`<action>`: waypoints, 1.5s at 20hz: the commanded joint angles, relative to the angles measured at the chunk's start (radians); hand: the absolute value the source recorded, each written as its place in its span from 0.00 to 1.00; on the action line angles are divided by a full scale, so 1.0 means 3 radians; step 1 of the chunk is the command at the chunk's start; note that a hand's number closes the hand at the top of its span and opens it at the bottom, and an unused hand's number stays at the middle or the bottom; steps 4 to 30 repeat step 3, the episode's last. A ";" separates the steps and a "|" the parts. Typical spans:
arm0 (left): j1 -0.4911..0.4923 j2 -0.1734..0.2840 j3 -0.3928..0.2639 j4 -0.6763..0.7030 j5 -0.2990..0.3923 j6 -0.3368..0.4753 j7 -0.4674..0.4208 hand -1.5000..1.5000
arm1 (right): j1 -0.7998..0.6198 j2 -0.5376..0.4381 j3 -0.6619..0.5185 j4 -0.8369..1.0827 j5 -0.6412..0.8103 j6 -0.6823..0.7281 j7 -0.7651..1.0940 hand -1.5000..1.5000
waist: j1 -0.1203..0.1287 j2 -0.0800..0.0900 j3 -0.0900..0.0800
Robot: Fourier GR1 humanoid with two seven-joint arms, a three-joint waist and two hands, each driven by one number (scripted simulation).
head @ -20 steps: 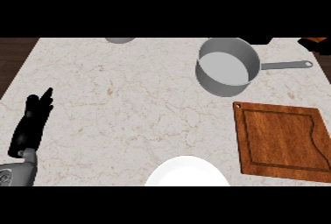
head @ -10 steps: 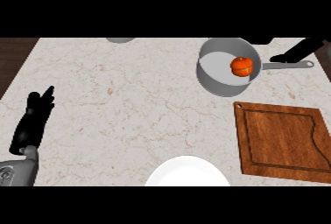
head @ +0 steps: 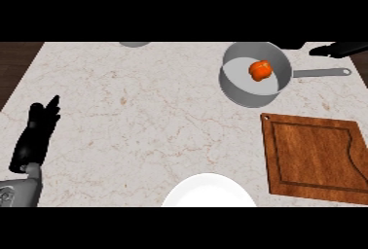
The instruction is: Pick the squash from the cutting board and place it in the pot
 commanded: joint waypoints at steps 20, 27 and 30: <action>0.0043 0.0002 0.0033 0.0124 -0.0021 -0.0007 -0.0162 0.50 | 0.0020 -0.0430 -0.0368 0.0261 -0.0272 0.0009 -0.0077 0.00 | 0.0037 0.0028 0.0002; 0.0043 0.0002 0.0033 0.0124 -0.0021 -0.0007 -0.0162 0.50 | 0.0020 -0.0430 -0.0368 0.0261 -0.0272 0.0009 -0.0077 0.00 | 0.0037 0.0028 0.0002; 0.0043 0.0002 0.0033 0.0124 -0.0021 -0.0007 -0.0162 0.50 | 0.0020 -0.0430 -0.0368 0.0261 -0.0272 0.0009 -0.0077 0.00 | 0.0037 0.0028 0.0002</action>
